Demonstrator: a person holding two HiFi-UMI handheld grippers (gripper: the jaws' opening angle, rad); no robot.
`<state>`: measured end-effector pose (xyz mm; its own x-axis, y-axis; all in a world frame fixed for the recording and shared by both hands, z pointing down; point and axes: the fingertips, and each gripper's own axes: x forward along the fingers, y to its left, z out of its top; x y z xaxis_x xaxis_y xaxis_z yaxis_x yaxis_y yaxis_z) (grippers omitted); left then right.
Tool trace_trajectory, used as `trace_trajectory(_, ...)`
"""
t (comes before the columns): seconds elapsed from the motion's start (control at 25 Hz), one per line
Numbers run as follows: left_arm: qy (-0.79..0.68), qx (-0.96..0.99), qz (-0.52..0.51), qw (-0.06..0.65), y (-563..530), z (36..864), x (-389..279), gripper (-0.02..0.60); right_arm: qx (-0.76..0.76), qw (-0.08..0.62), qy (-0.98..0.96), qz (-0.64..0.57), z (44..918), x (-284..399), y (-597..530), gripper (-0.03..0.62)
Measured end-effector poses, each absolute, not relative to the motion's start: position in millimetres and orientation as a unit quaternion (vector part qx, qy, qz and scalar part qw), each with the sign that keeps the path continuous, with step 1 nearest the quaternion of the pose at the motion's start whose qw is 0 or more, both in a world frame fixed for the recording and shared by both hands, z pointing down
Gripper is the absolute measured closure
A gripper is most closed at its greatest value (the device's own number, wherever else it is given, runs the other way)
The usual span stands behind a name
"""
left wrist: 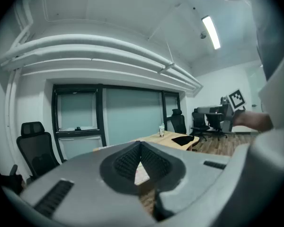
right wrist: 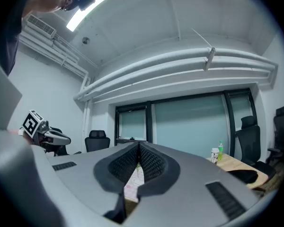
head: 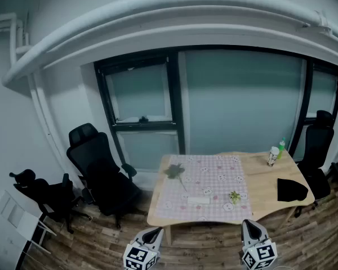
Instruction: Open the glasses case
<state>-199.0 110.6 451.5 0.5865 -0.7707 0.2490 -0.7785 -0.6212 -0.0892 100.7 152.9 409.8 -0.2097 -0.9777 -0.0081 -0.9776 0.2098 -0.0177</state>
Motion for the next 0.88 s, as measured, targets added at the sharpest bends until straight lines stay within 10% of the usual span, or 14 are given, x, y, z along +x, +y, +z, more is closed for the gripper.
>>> trace_trajectory(0.88,-0.522,0.852,0.038,-0.028,105.0,413.6,-191.8,0.583,-0.574,0.102,0.812,-0.027,406.7,119.3,172.9,0.577)
